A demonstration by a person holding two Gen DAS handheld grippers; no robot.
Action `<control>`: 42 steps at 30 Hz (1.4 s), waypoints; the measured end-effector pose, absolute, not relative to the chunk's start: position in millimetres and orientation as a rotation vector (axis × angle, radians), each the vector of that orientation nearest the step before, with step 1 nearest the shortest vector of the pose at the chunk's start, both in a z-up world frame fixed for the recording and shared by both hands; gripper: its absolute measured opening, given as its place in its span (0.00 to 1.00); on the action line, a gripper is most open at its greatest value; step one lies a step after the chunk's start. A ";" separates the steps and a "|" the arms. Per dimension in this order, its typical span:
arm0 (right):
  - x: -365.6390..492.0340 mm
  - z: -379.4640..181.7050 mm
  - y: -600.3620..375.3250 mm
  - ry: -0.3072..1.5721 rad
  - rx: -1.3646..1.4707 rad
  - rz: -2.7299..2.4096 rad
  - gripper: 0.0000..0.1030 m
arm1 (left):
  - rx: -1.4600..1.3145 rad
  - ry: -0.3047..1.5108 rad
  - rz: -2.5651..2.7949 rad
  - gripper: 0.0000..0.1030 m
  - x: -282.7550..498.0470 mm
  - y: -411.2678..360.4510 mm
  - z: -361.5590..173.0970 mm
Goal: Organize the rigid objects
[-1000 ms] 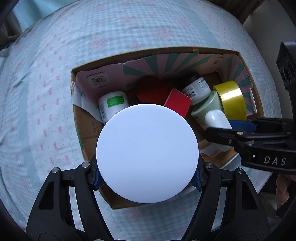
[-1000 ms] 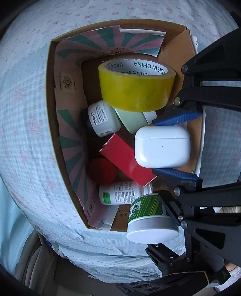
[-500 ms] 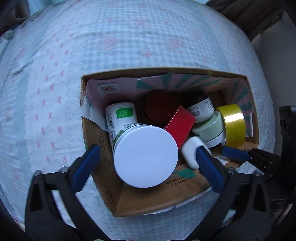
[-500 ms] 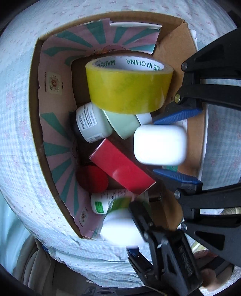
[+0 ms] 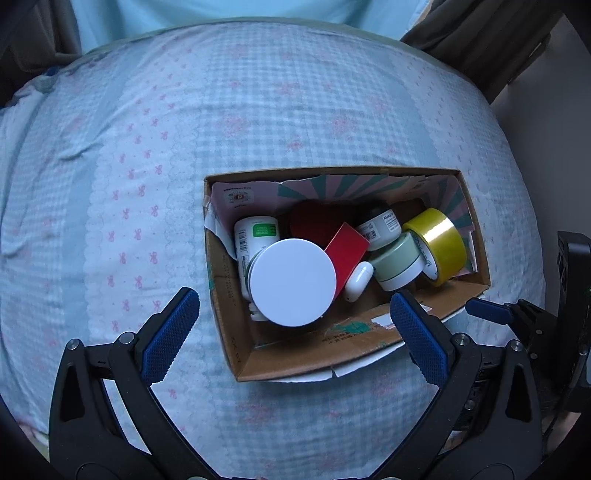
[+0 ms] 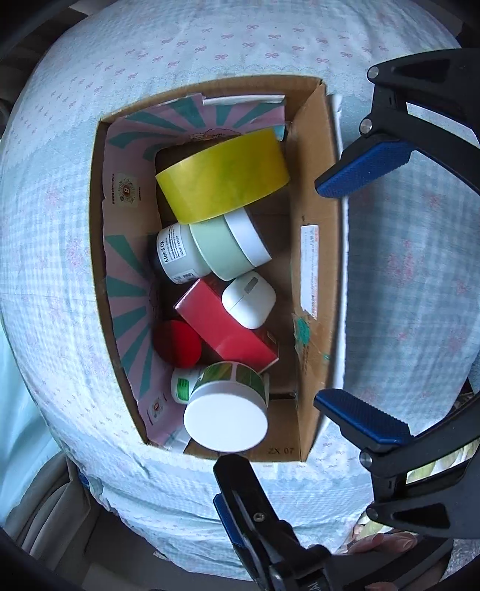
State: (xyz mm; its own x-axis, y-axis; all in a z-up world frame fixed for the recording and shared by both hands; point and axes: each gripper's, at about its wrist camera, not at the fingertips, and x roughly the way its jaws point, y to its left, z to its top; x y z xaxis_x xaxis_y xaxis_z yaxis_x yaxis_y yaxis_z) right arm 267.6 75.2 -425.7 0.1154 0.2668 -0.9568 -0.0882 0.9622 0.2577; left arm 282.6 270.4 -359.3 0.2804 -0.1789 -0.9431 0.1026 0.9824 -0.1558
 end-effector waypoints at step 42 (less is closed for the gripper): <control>84.1 -44.8 -100.7 0.635 -0.002 0.045 1.00 | -0.065 0.526 -0.053 1.00 60.0 108.2 -4.7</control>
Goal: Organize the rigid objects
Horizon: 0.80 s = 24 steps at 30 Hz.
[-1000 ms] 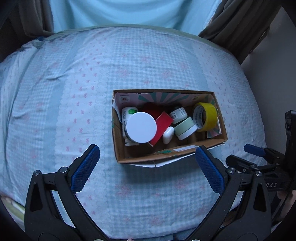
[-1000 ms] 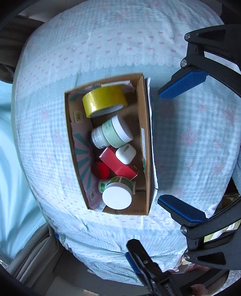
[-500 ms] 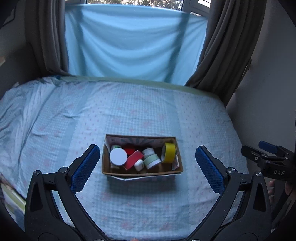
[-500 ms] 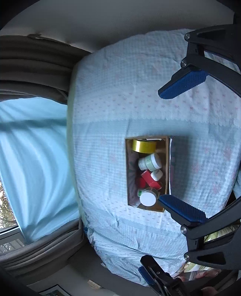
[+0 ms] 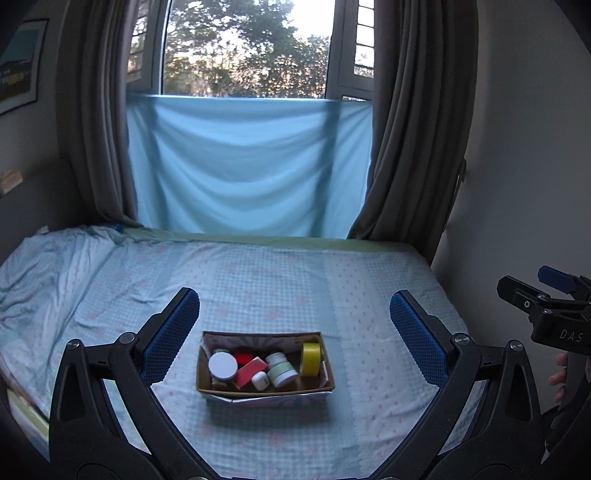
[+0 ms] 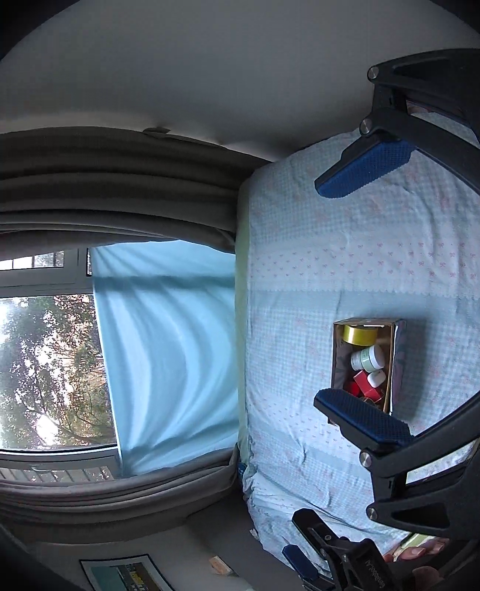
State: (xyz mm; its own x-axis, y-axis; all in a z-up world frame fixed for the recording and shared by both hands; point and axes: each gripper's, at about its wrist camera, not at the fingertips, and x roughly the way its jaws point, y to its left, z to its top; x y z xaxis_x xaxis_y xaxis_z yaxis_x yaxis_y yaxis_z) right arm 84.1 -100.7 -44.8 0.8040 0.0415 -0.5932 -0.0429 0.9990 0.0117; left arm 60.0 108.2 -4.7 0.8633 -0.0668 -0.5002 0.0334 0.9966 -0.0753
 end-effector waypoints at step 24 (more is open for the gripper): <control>57.0 -29.1 -115.1 0.549 -0.007 0.008 1.00 | 0.003 0.463 -0.047 1.00 41.6 82.6 4.1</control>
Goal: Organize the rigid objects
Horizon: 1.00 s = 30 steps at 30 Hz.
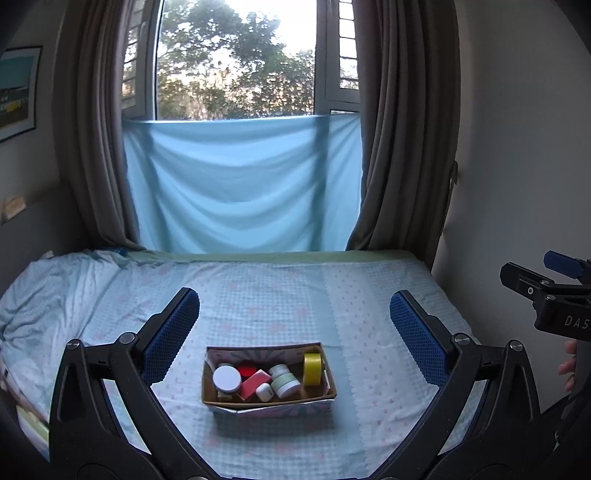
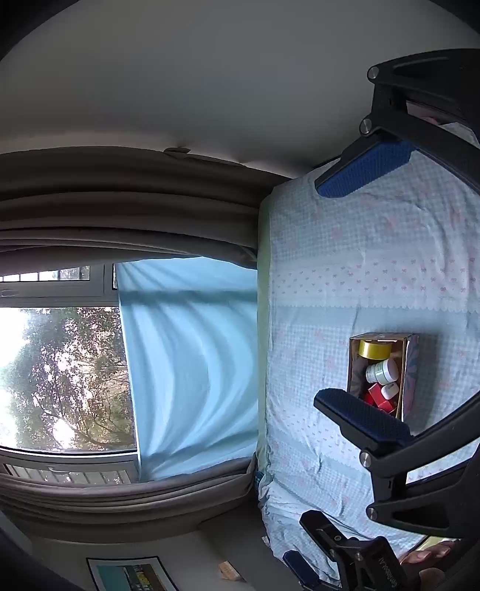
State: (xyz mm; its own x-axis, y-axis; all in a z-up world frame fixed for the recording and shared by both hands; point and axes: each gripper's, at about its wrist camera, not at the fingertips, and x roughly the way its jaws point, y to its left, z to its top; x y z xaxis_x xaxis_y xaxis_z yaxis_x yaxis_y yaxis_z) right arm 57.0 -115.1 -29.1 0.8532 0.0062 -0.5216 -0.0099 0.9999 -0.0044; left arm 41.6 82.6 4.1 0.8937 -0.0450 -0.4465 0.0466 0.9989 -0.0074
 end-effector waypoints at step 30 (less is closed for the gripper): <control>69.2 -37.0 -115.4 0.563 0.003 0.024 1.00 | -0.014 0.482 -0.065 1.00 57.3 85.6 -2.7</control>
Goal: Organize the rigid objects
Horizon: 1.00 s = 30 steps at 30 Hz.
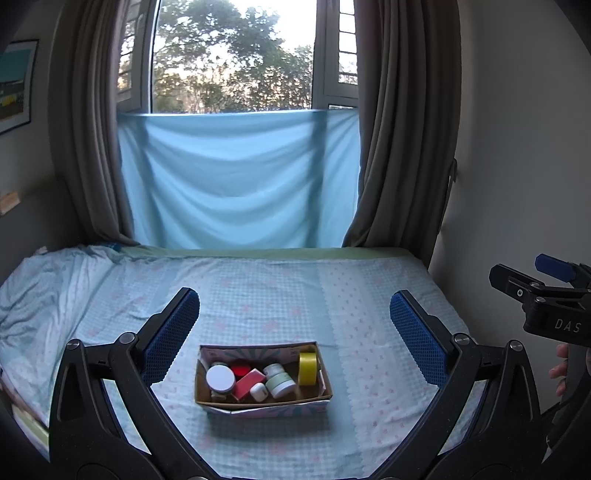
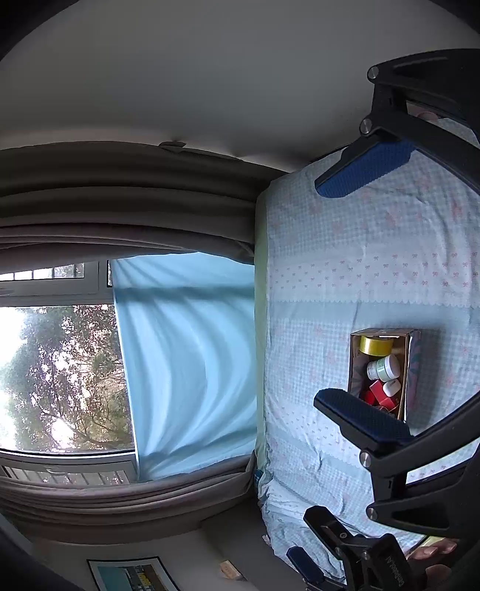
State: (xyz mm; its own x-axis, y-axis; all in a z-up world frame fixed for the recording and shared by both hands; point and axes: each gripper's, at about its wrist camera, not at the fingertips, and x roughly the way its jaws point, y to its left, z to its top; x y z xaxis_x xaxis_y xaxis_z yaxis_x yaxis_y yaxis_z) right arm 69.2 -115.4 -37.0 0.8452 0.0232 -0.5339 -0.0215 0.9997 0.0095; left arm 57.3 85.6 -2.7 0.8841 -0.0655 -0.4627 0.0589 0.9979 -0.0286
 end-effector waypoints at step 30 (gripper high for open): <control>74.5 -40.6 -115.6 0.567 0.009 0.018 1.00 | 0.023 0.403 -0.008 1.00 58.5 89.4 0.1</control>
